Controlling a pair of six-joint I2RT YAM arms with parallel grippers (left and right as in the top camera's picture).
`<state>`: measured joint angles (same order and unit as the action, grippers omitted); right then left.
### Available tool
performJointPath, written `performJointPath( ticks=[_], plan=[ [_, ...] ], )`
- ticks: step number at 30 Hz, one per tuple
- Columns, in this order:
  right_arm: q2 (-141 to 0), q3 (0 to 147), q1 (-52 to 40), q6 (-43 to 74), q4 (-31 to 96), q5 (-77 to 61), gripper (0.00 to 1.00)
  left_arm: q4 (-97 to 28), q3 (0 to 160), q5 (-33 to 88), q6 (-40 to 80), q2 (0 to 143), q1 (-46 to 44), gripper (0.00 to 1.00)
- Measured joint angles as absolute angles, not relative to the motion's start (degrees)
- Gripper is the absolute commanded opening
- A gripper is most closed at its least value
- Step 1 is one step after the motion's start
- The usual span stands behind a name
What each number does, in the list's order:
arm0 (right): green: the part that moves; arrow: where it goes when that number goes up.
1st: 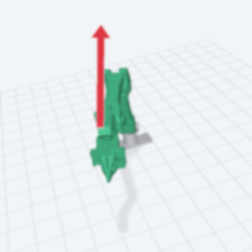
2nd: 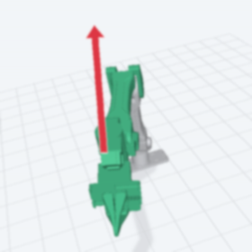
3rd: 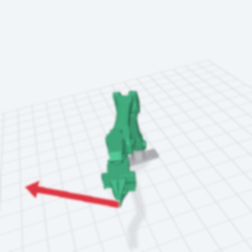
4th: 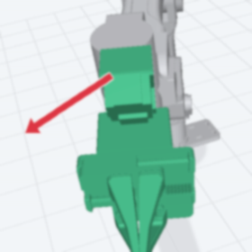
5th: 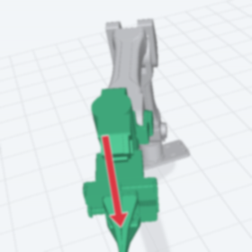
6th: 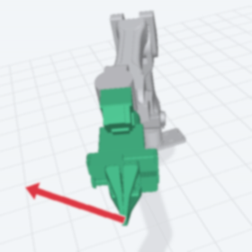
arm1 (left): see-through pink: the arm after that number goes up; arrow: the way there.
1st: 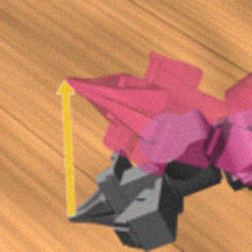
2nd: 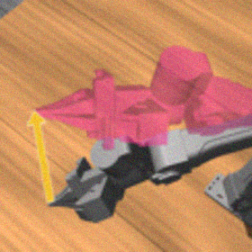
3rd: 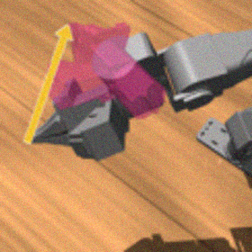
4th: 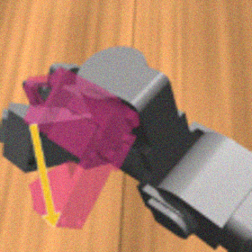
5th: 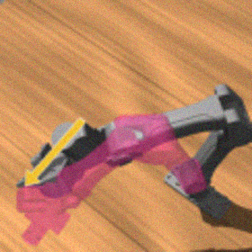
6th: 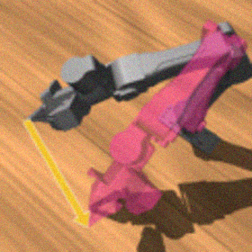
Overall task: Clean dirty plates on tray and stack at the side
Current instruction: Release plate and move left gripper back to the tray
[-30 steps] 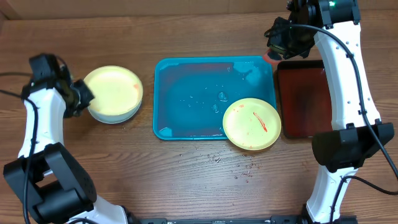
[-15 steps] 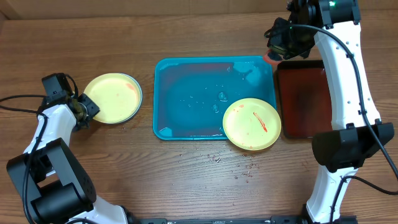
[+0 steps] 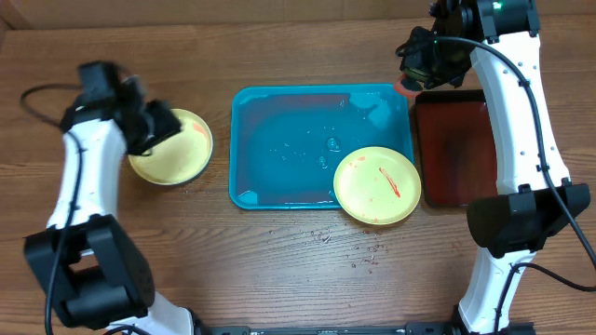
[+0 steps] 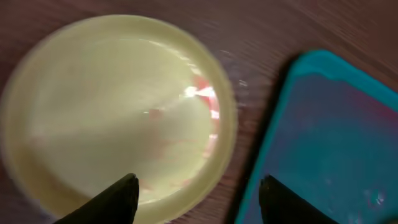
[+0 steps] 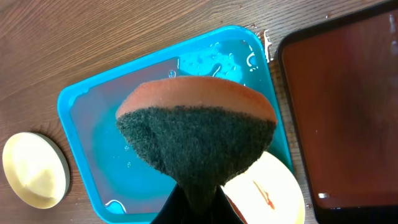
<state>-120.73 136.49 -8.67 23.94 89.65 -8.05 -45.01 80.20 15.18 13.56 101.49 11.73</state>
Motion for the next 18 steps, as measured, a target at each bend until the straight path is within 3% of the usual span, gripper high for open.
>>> performJointPath(
  ticks=[3, 11, 18],
  plan=[
    [-120.73, 136.49, -8.67, 23.97, 89.65, -8.08, 0.04, -45.04, 80.27, 18.74, 12.93, 101.51, 5.48, 0.71],
    [-120.73, 136.49, -8.67, 23.42, 89.67, -8.05, 0.04, -44.84, 80.29, 24.10, 17.26, 104.01, -13.56, 0.70],
    [-120.73, 136.49, -8.67, 23.07, 89.84, -8.05, 0.04, -43.18, 80.29, 25.54, 21.58, 110.26, -24.14, 0.67]
  ],
)
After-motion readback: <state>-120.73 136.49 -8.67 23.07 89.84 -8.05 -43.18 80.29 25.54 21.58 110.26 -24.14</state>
